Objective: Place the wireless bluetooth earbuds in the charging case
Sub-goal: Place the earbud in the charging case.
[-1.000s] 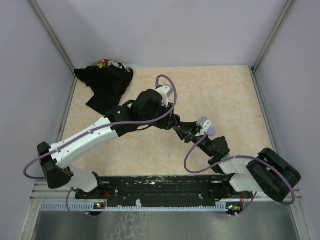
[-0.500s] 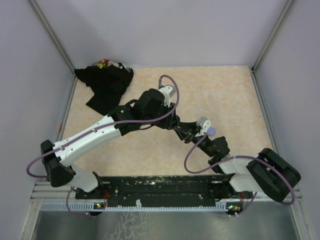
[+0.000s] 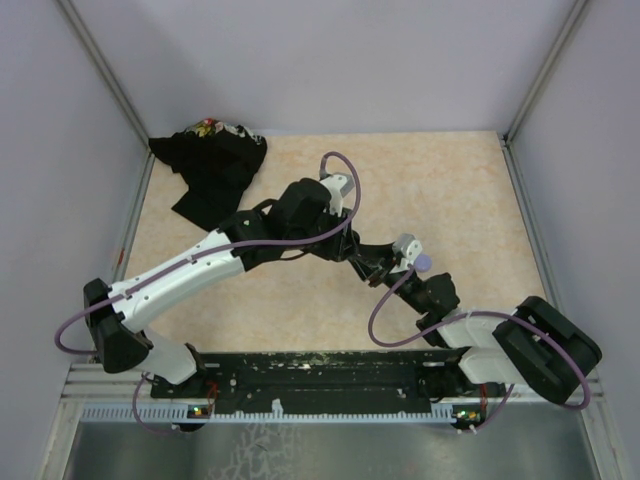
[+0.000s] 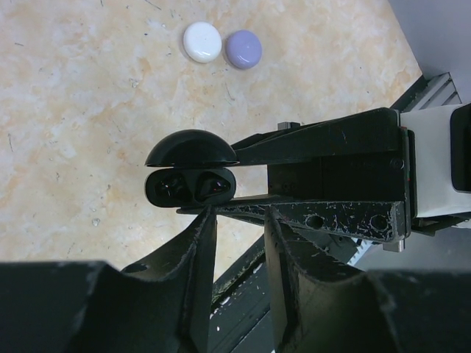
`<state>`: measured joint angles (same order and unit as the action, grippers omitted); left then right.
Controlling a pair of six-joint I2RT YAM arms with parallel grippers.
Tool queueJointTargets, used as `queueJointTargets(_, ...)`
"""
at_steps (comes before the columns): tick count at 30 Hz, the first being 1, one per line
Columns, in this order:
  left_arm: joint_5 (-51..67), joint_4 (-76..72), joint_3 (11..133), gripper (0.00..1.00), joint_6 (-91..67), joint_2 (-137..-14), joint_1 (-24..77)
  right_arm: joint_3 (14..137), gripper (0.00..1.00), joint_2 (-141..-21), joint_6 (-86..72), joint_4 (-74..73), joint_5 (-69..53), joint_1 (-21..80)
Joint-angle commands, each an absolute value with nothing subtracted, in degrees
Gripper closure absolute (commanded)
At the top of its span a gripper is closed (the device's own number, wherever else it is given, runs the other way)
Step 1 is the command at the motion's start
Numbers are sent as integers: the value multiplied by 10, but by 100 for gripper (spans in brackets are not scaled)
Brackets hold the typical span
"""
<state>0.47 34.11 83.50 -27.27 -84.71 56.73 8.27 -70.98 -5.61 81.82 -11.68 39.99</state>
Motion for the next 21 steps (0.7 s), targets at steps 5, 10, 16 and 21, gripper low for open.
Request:
queueJointTargets(5,7,331,828,62,-279,-843,564,97,100,-700,-63,852,-119,401)
queueJointTargets(10,-22,348,826,60,-276,-819,545,96,100,-704,-61,851,-114,402)
queueJointTargets(16,-67,395,776,58,-283,-772,490,93,100,-704,-52,844,-101,401)
queueJointTargets(21,-82,405,694,58,-290,-735,422,94,100,-704,-43,833,-98,401)
